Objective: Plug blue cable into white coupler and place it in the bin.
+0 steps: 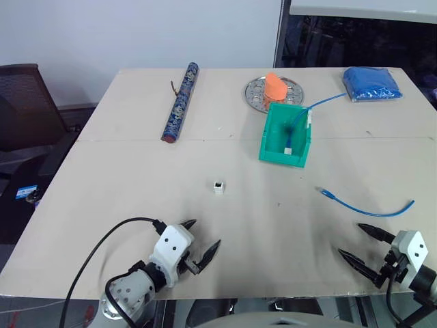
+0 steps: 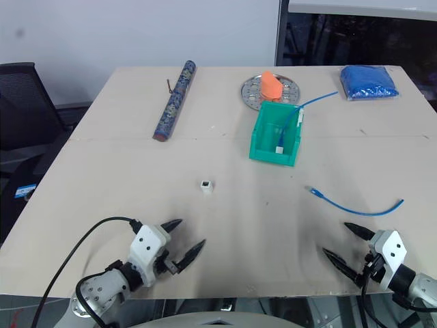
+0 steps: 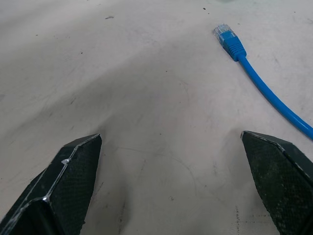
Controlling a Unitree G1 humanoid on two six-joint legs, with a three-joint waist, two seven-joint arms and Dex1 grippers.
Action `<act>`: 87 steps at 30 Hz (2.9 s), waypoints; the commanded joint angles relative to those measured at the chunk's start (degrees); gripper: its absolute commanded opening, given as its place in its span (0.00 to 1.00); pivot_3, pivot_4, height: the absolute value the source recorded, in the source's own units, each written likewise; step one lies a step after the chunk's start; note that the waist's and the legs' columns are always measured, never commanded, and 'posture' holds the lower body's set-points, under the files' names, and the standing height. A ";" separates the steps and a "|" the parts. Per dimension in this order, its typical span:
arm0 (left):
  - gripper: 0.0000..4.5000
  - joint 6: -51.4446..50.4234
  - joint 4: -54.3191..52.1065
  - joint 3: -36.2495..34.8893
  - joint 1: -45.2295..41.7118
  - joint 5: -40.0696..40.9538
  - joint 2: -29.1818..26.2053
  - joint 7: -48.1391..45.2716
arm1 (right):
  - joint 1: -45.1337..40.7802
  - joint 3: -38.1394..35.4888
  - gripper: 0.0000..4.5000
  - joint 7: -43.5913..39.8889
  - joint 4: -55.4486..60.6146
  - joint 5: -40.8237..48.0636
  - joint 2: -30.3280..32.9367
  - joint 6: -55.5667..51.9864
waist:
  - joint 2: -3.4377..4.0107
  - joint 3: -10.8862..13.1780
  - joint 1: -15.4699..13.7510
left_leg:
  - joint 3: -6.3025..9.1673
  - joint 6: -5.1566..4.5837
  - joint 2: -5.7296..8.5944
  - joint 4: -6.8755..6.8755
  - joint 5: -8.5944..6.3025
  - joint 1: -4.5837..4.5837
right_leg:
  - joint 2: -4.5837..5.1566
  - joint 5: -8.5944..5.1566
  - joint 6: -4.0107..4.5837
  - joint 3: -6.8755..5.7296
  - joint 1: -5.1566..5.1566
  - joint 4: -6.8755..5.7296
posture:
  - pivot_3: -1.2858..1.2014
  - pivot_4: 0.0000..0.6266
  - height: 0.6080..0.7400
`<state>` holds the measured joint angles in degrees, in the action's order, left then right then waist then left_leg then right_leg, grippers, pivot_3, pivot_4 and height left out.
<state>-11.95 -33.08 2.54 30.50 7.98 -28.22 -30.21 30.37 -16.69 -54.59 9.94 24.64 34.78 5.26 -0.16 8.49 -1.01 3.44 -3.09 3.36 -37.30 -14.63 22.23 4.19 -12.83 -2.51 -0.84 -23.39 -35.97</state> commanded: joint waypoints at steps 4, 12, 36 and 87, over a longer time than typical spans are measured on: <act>0.97 0.60 -1.64 -1.26 2.24 4.09 -1.82 -4.33 | -6.71 2.31 1.00 2.49 -5.43 -3.80 -2.85 3.52 | -0.12 0.05 0.23 | -0.06 0.01 -0.05 -0.02 0.00 -0.05 | -0.01 0.01 0.01 -0.01 0.00 0.00 | 0.52 0.24 1.00; 0.97 6.18 2.43 -2.30 4.57 3.91 -3.13 -7.94 | -7.05 2.21 1.00 2.05 -6.46 -4.16 -2.98 4.56 | -0.14 0.06 0.05 | -0.23 -0.02 -0.14 0.02 -0.03 -0.11 | 0.05 0.01 0.01 -0.04 -0.01 0.00 | 0.52 0.24 1.00; 1.00 -13.73 -3.40 -4.48 -26.34 23.55 -19.06 -23.45 | -33.81 11.57 0.89 2.78 -12.28 -7.61 3.10 -12.73 | 0.02 0.60 0.12 | -0.39 -0.30 -0.24 0.00 0.13 0.09 | -0.13 0.49 0.26 -0.12 -0.26 0.01 | 0.52 0.24 1.00; 1.00 -0.84 41.33 20.40 -63.87 -1.04 -1.23 -31.33 | -18.53 2.12 0.99 -5.04 12.56 3.29 4.24 -17.83 | -0.16 0.80 -0.33 | -0.39 -0.26 -0.20 -0.23 0.18 0.26 | -0.18 0.75 0.12 -0.09 -0.32 0.01 | 0.52 0.24 1.00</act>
<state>-15.05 5.86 21.98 -32.34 7.88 -30.52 -60.10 10.65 -11.83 -59.55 18.98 25.71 38.94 -14.03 -0.32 9.29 -1.34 3.05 -3.36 3.16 -37.56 -14.45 22.49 4.01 -12.07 -2.41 -0.92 -23.71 -35.97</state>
